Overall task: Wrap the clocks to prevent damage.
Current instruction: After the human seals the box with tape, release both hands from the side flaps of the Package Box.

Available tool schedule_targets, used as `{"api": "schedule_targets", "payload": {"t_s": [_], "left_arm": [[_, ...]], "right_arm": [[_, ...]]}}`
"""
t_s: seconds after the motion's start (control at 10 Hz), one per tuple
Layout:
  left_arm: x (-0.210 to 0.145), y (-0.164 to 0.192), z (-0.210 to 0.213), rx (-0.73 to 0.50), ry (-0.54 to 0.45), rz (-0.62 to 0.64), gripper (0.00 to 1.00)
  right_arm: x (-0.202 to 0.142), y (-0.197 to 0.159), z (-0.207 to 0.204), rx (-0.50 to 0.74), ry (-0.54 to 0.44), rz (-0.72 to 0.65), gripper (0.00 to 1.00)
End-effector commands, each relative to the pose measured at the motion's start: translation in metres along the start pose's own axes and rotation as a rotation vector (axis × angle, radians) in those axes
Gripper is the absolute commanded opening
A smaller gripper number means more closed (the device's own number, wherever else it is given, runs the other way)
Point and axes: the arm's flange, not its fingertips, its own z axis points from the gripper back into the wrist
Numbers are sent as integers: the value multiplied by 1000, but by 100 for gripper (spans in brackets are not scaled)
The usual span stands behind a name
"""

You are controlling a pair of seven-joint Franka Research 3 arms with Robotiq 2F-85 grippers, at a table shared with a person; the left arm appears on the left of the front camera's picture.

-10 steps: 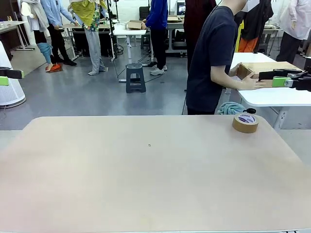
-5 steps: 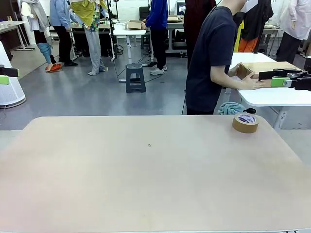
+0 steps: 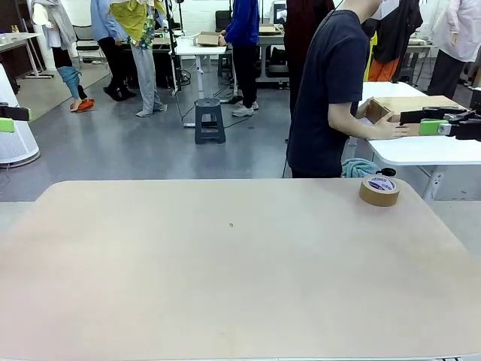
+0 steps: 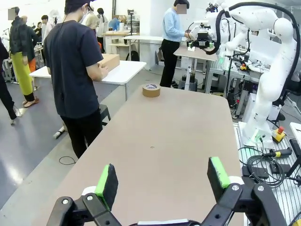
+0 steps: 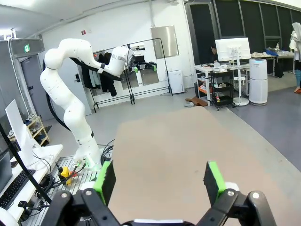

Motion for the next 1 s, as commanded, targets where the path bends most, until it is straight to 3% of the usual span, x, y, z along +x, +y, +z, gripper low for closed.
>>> {"api": "schedule_targets", "payload": {"t_s": [0.0,0.9], "left_arm": [[2,0,4,-5,-10,-4,100],[2,0,4,-5,-10,-4,100]], "right_arm": [[-1,1,1,9,-9,-2,100],[-1,1,1,9,-9,-2,100]]}}
